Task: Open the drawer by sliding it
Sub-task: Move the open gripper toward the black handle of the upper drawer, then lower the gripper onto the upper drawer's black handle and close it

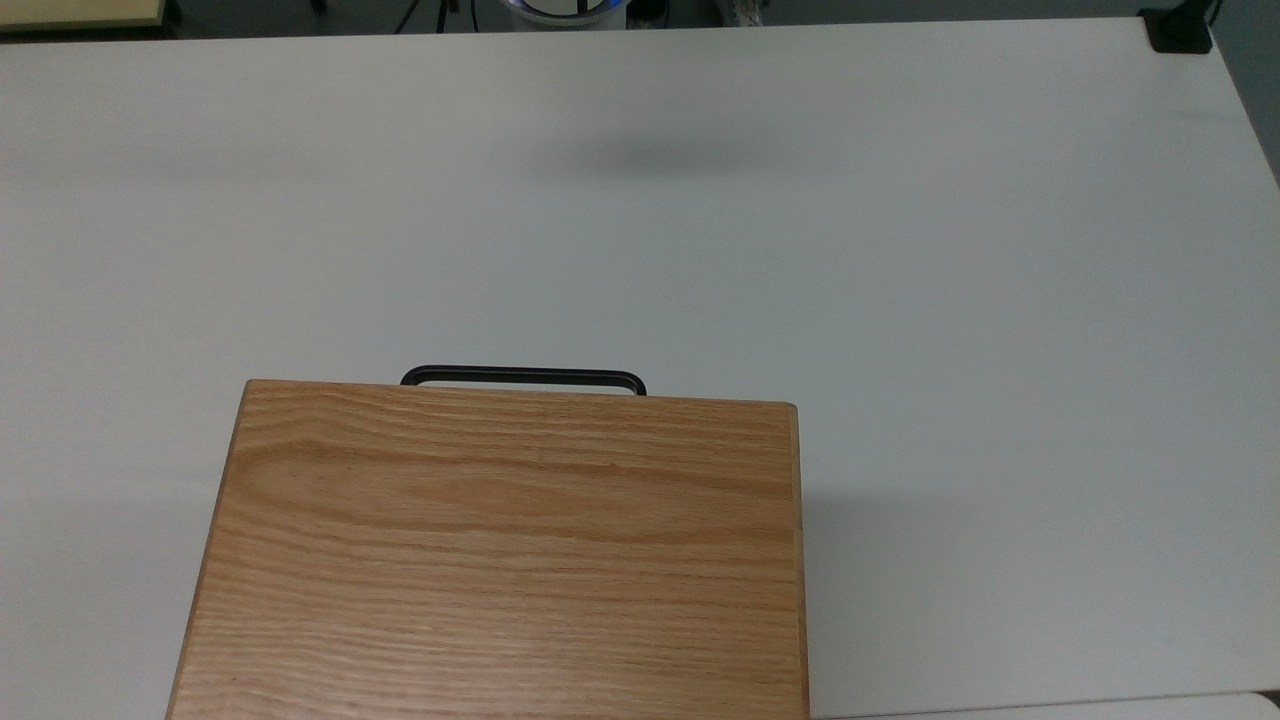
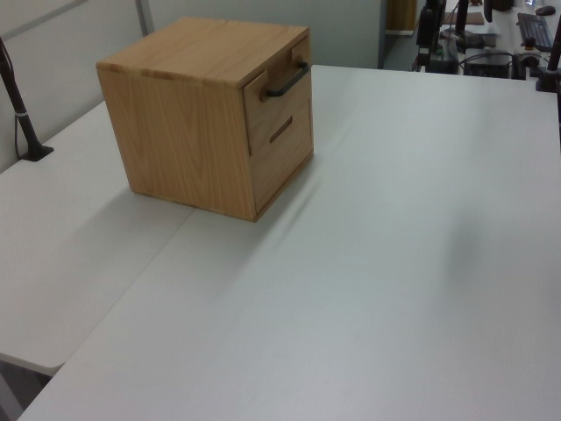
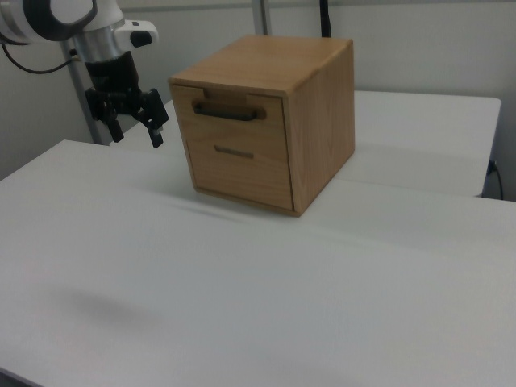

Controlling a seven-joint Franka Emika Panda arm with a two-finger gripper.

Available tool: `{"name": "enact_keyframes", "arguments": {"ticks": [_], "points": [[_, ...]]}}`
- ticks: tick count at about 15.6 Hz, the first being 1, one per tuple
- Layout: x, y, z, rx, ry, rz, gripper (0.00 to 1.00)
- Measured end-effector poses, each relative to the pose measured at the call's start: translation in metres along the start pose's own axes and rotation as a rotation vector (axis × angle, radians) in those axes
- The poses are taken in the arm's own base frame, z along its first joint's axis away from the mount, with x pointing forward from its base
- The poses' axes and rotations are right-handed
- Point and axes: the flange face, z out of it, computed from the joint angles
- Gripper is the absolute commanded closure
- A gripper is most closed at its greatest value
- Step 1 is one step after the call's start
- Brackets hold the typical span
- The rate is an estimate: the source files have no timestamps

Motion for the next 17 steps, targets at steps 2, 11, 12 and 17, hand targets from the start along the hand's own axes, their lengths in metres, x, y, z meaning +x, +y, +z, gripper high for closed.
{"name": "enact_keyframes", "arguments": {"ticks": [2, 11, 12, 17], "points": [[0.000, 0.000, 0.000, 0.004, 0.000, 0.002, 0.00], [0.025, -0.006, 0.008, 0.049, 0.107, 0.358, 0.00], [0.039, -0.007, 0.014, 0.073, 0.162, 0.479, 0.00], [0.096, -0.008, 0.046, 0.226, 0.342, 0.935, 0.50]]}}
